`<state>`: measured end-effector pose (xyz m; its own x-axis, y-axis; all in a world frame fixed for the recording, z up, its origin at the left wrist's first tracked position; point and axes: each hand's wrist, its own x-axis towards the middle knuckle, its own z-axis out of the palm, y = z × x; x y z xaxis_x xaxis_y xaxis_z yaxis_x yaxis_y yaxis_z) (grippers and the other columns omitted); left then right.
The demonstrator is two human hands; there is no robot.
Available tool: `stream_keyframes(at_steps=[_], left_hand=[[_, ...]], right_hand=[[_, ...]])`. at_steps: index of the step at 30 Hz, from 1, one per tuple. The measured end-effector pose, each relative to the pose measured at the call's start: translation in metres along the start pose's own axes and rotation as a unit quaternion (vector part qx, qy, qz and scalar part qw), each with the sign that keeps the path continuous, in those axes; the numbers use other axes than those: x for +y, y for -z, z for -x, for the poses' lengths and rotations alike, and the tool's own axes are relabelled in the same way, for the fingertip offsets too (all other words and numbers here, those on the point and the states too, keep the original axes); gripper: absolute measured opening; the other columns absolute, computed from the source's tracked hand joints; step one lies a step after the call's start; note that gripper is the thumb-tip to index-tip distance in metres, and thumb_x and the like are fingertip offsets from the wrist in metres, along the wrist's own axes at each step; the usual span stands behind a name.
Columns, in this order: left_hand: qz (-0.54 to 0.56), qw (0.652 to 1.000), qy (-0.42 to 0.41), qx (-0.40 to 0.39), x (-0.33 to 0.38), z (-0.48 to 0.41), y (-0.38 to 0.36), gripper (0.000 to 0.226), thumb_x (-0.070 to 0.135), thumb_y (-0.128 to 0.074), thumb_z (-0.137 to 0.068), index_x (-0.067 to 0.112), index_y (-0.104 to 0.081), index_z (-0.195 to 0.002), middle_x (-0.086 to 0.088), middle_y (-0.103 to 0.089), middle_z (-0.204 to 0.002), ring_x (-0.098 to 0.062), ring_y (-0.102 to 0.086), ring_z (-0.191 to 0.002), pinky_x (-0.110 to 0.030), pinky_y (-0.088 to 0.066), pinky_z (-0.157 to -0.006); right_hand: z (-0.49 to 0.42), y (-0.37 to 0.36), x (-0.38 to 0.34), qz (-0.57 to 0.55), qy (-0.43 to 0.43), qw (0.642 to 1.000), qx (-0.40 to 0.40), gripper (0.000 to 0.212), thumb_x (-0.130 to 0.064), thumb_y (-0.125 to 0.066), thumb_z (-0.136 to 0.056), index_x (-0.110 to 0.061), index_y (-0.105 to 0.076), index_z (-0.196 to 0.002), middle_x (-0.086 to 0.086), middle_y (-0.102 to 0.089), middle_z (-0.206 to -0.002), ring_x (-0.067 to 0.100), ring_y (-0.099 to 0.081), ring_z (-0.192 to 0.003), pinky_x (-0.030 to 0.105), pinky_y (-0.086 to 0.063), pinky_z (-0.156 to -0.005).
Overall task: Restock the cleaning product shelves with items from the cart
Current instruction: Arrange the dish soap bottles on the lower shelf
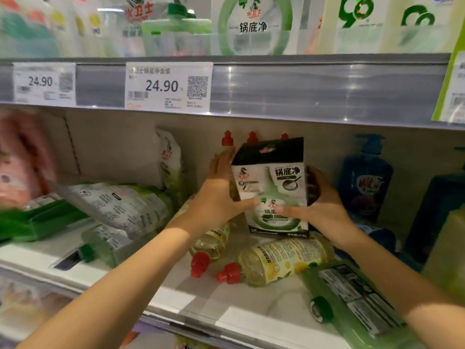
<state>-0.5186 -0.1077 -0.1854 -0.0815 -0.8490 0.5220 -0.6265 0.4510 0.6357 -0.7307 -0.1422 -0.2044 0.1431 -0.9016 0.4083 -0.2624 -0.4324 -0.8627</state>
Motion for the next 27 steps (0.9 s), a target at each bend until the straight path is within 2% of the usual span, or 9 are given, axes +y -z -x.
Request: stream_keyframes(at_steps=[2, 3, 6, 9, 11, 15, 18, 23, 27], left_hand=[[0.111, 0.991, 0.073, -0.03, -0.004, 0.003, -0.005, 0.063, 0.025, -0.081, -0.075, 0.048, -0.037, -0.113, 0.02, -0.055, -0.111, -0.012, -0.057, -0.117, -0.032, -0.051, -0.096], [0.154, 0.982, 0.102, -0.043, -0.005, 0.005, -0.006, 0.057, 0.027, -0.079, -0.076, 0.046, -0.038, -0.11, 0.022, -0.057, -0.107, -0.01, -0.06, -0.111, -0.025, -0.054, -0.089], [0.265, 0.947, 0.163, -0.074, -0.001, 0.015, -0.005, 0.049, 0.043, -0.069, -0.08, 0.036, -0.042, -0.121, 0.013, -0.064, -0.113, -0.006, -0.064, -0.102, -0.013, -0.054, -0.072], [0.344, 0.915, 0.2, -0.06, 0.002, 0.025, -0.009, 0.079, 0.055, -0.076, -0.068, 0.024, -0.043, -0.133, 0.001, -0.068, -0.12, -0.019, -0.068, -0.104, -0.037, -0.054, -0.093], [0.371, 0.904, 0.209, -0.033, 0.002, 0.031, -0.011, 0.084, 0.05, -0.081, -0.063, 0.025, -0.043, -0.133, -0.003, -0.068, -0.12, -0.023, -0.069, -0.104, -0.046, -0.052, -0.096], [0.371, 0.899, 0.231, 0.02, 0.003, 0.044, -0.008, 0.096, 0.054, -0.084, -0.057, 0.023, -0.041, -0.136, -0.005, -0.068, -0.119, -0.022, -0.07, -0.098, -0.042, -0.055, -0.091], [0.399, 0.882, 0.249, 0.031, -0.003, 0.058, -0.002, 0.09, 0.049, -0.08, -0.058, 0.021, -0.042, -0.135, -0.008, -0.068, -0.118, -0.027, -0.07, -0.099, -0.045, -0.055, -0.091], [0.47, 0.854, 0.223, 0.006, -0.028, 0.083, 0.029, 0.074, 0.034, -0.075, -0.069, 0.016, -0.043, -0.133, -0.011, -0.069, -0.116, -0.03, -0.069, -0.101, -0.041, -0.058, -0.084], [0.461, 0.862, 0.205, -0.046, -0.055, 0.097, 0.067, 0.081, 0.041, -0.078, -0.072, 0.013, -0.039, -0.137, -0.013, -0.066, -0.123, -0.031, -0.065, -0.11, -0.048, -0.051, -0.096]], right_hand=[[0.002, -0.002, -0.009, -0.061, -0.033, 0.997, -0.024, 0.095, -0.034, -0.092, -0.039, -0.029, -0.054, -0.126, -0.007, -0.069, -0.113, 0.012, -0.068, -0.101, 0.036, -0.058, -0.082], [0.004, -0.003, -0.015, -0.092, -0.042, 0.994, -0.039, 0.089, -0.03, -0.091, -0.041, -0.028, -0.057, -0.123, -0.004, -0.071, -0.112, 0.015, -0.07, -0.099, 0.038, -0.058, -0.082], [0.013, -0.004, -0.024, -0.182, -0.078, 0.978, -0.073, 0.065, -0.015, -0.085, -0.053, -0.019, -0.064, -0.115, 0.003, -0.075, -0.1, 0.022, -0.073, -0.089, 0.037, -0.059, -0.075], [0.023, -0.006, -0.029, -0.231, -0.107, 0.962, -0.098, 0.053, -0.014, -0.08, -0.064, -0.014, -0.065, -0.114, 0.009, -0.075, -0.098, 0.027, -0.073, -0.088, 0.036, -0.06, -0.072], [0.028, -0.008, -0.03, -0.248, -0.113, 0.954, -0.122, 0.048, -0.012, -0.077, -0.071, -0.012, -0.063, -0.117, 0.011, -0.074, -0.1, 0.029, -0.072, -0.091, 0.036, -0.06, -0.072], [0.036, -0.017, -0.031, -0.262, -0.141, 0.945, -0.138, 0.048, -0.015, -0.077, -0.066, -0.006, -0.065, -0.112, 0.015, -0.074, -0.097, 0.031, -0.073, -0.088, 0.039, -0.061, -0.071], [0.047, -0.031, -0.038, -0.268, -0.135, 0.944, -0.139, 0.05, -0.013, -0.076, -0.068, -0.009, -0.063, -0.116, 0.013, -0.074, -0.102, 0.031, -0.072, -0.091, 0.041, -0.06, -0.075], [0.066, -0.07, -0.061, -0.248, -0.124, 0.954, -0.115, 0.058, -0.016, -0.079, -0.062, -0.011, -0.063, -0.117, 0.012, -0.074, -0.102, 0.033, -0.072, -0.09, 0.047, -0.059, -0.08], [0.086, -0.113, -0.086, -0.22, -0.121, 0.964, -0.084, 0.073, -0.03, -0.092, -0.053, -0.014, -0.063, -0.118, 0.009, -0.075, -0.102, 0.03, -0.072, -0.091, 0.047, -0.057, -0.085]])
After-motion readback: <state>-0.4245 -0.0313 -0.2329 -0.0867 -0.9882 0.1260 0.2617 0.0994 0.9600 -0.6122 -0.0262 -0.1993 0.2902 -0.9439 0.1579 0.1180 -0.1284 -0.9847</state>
